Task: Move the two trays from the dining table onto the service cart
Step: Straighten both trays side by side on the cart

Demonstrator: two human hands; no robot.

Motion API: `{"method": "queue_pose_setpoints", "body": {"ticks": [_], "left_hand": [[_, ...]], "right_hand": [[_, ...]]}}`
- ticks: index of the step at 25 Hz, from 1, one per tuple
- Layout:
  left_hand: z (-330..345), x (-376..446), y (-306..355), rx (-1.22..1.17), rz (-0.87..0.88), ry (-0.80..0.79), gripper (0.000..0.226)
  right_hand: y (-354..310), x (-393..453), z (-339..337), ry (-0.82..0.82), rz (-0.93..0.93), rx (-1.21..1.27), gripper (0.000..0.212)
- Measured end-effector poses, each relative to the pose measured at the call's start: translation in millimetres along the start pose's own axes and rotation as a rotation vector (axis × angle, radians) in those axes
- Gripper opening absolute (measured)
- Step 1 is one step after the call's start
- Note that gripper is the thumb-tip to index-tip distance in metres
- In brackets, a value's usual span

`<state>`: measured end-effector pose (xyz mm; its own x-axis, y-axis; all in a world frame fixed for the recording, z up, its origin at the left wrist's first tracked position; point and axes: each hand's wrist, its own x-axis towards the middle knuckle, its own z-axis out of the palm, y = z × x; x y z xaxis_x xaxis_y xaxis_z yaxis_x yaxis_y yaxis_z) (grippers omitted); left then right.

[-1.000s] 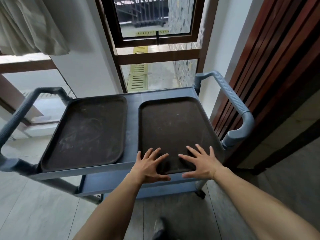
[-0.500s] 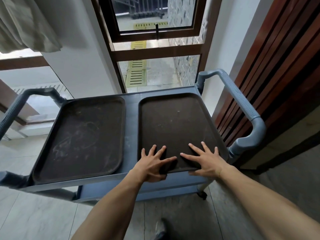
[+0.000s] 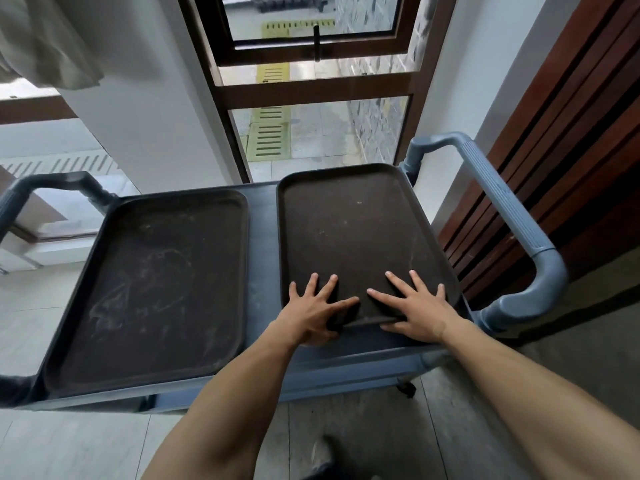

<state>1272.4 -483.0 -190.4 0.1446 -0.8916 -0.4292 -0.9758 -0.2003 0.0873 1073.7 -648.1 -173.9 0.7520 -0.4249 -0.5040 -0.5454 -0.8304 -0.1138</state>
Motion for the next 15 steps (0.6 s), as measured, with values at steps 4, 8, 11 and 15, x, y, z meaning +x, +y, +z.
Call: {"method": "queue_pose_setpoints", "body": {"ticks": [4, 8, 11, 15], "left_hand": [[5, 3, -1, -0.025, -0.015, -0.036, 0.086], [-4, 2, 5, -0.216, -0.127, -0.105, 0.09], [-1, -5, 25, -0.258, -0.186, -0.128, 0.104], [14, -19, 50, -0.23, -0.238, -0.112, 0.111]], "right_hand": [[2, 6, 6, -0.011, -0.004, 0.014, 0.078], [7, 8, 5, -0.078, -0.018, 0.131, 0.095], [14, -1, 12, -0.111, -0.075, 0.08, 0.111], [22, -10, 27, -0.068, -0.139, -0.083, 0.118]]}}
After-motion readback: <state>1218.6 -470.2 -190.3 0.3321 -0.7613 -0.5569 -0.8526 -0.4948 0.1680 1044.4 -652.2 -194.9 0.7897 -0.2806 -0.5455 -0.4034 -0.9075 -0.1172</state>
